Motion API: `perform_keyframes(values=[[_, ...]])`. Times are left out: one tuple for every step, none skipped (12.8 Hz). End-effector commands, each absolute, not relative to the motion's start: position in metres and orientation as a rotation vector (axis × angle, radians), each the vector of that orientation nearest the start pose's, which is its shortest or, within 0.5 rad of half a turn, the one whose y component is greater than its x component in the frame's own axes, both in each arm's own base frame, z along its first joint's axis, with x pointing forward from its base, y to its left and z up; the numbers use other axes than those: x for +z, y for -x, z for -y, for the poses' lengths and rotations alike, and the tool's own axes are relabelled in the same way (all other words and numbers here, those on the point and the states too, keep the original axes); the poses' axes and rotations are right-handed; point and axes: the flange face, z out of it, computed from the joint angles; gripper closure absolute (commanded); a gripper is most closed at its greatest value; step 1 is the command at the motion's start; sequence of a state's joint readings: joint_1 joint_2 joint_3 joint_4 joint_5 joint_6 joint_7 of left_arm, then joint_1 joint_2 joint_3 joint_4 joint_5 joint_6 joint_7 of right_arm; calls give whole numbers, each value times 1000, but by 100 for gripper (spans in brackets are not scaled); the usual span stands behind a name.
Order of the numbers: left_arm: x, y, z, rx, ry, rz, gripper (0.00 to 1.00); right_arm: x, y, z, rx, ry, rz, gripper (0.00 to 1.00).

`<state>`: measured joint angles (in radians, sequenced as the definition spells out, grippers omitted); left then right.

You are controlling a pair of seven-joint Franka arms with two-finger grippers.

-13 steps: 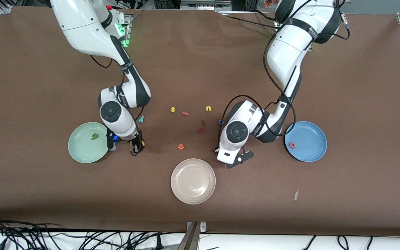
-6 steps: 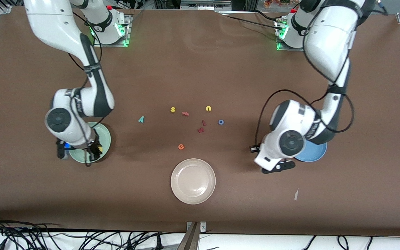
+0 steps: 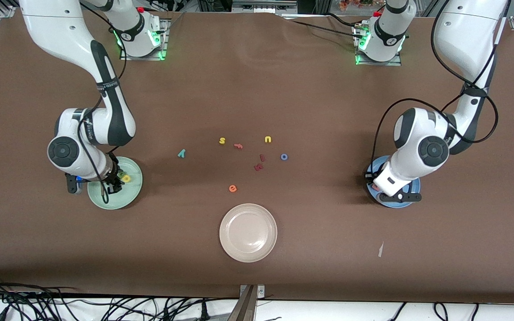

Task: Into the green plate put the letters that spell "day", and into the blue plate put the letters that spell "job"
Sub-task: 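Drop the a on the green plate while the left gripper drops teal letter on blue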

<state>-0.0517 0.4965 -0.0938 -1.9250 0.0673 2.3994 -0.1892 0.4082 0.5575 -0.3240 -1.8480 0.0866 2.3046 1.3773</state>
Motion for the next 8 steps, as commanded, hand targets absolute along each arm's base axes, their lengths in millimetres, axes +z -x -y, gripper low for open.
perform_keyframes(values=[[227,-601,62,-18,3109,-53,53,240,-628,-71,-40,2583,-1962,1],[227,-603,59,-6,3106,-70,15,241,-626,-85,-25,2587,-1937,1],[234,-607,65,-20,3111,-52,0,242,-623,-95,-2,2589,-1928,1],[242,-612,78,-1,3117,-16,0,240,-615,-113,43,2601,-1921,1],[255,-617,108,24,3138,78,0,236,-607,-128,73,2604,-1921,1],[260,-621,139,39,3150,197,0,232,-599,-146,100,2605,-1916,1],[261,-617,168,37,3146,276,0,227,-590,-165,127,2616,-1895,1],[257,-606,201,49,3140,317,0,222,-582,-178,157,2609,-1894,1]])
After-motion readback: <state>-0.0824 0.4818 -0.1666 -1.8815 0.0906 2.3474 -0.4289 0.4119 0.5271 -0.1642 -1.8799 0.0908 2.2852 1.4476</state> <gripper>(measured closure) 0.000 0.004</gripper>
